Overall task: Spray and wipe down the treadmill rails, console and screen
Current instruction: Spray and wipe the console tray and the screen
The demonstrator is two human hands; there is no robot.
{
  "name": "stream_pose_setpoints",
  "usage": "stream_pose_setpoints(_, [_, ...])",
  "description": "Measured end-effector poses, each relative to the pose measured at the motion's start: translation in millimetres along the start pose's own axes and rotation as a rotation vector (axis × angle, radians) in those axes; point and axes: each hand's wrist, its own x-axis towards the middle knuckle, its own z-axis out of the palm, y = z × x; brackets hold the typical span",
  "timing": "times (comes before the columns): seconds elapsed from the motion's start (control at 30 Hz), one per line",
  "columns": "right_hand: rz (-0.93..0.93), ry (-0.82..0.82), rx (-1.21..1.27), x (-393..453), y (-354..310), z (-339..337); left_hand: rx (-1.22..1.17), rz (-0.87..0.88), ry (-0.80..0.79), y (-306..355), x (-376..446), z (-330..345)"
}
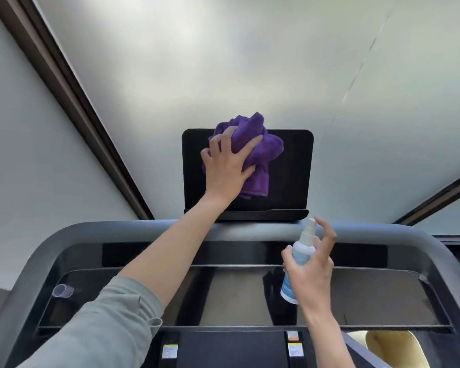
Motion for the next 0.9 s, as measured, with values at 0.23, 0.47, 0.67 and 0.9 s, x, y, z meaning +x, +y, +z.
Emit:
stream_pose_setpoints(0.23, [-0.004, 0.022, -0.005, -9, 2, -18, -0.128, -0.221, 0.075, -44, -18, -19])
stream_pose_setpoints(0.47, [-0.006, 0.036, -0.026, -14, 6, -27, -0.25, -0.32, 0.266, -48, 5, -29])
stream_pose_setpoints(0.67, [-0.039, -0.023, -0.024, -21, 0, -15, -0.394, -0.29, 0.102, -66, -58, -9])
stream_pose_setpoints(0.9, [-0.037, -0.052, -0.013, -24, -3, -10, -0.364, -0.339, 0.187, -62, -116, -15])
